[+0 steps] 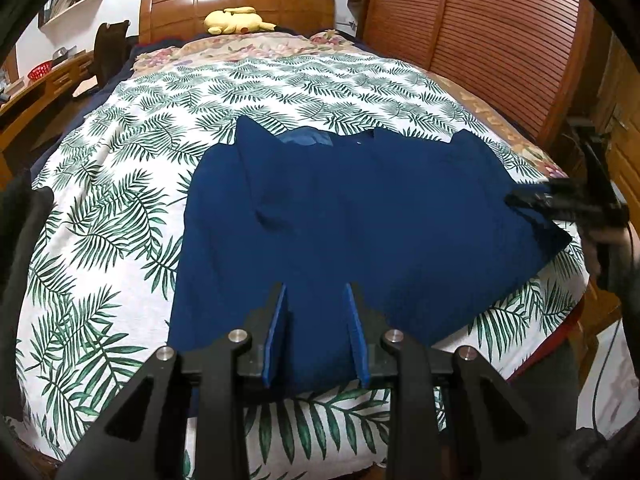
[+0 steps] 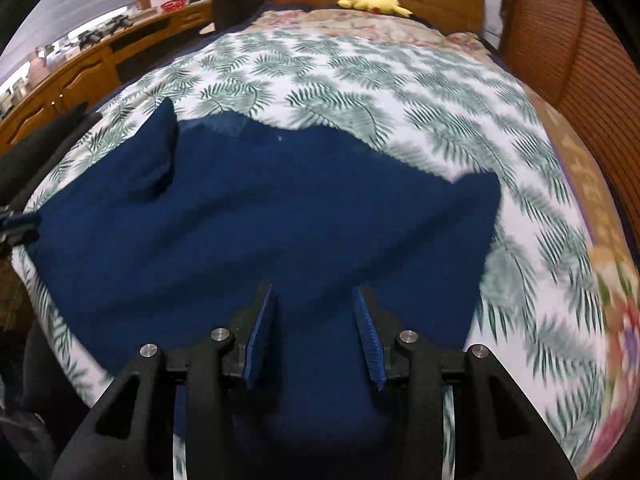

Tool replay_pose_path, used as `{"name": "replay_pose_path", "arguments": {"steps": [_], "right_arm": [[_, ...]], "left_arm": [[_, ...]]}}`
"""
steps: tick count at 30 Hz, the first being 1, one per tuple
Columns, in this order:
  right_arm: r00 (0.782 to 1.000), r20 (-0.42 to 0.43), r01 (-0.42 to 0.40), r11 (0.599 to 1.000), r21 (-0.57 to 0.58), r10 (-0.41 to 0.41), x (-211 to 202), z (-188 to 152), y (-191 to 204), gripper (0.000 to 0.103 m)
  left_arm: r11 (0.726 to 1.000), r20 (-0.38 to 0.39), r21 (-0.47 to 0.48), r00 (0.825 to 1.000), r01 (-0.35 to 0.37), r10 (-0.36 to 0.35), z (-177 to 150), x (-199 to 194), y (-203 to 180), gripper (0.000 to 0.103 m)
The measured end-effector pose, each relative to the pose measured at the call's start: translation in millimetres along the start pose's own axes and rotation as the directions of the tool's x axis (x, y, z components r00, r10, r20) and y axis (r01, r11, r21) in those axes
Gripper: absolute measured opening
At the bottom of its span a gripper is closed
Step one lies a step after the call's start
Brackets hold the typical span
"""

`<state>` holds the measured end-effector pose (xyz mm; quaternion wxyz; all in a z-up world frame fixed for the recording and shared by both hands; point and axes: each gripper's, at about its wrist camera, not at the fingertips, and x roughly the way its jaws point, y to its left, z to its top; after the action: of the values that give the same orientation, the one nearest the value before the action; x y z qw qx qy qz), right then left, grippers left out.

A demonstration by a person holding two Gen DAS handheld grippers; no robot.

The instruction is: Fold large clothes

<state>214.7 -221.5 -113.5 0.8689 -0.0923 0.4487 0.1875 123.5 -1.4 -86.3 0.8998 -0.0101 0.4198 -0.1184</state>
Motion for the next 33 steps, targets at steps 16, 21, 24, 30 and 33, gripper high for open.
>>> {"name": "replay_pose_path", "arguments": {"steps": [16, 21, 24, 30, 33], "right_arm": [[0.999, 0.001, -0.041, 0.999, -0.016, 0.041, -27, -48, 16, 0.059], [1.000, -0.014, -0.018, 1.000, 0.010, 0.018, -15, -66, 3, 0.064], [1.000, -0.001, -0.015, 1.000, 0.026, 0.015, -10, -74, 3, 0.064], [1.000, 0.010, 0.005, 1.000, 0.023, -0.006, -9, -75, 7, 0.065], [1.000, 0.012, 0.009, 1.000, 0.025, -0.009, -8, -75, 8, 0.066]], "left_arm": [[0.999, 0.005, -0.016, 0.999, -0.041, 0.041, -6, -8, -6, 0.032], [0.997, 0.010, -0.033, 0.998, -0.063, 0.063, -10, -16, 5, 0.033], [0.994, 0.007, -0.057, 0.996, -0.090, 0.090, -16, -20, 18, 0.033], [0.985, -0.020, -0.112, 0.991, -0.131, 0.130, -35, -22, 45, 0.034], [0.981, -0.030, -0.117, 0.988, -0.152, 0.149, -42, -20, 48, 0.034]]}}
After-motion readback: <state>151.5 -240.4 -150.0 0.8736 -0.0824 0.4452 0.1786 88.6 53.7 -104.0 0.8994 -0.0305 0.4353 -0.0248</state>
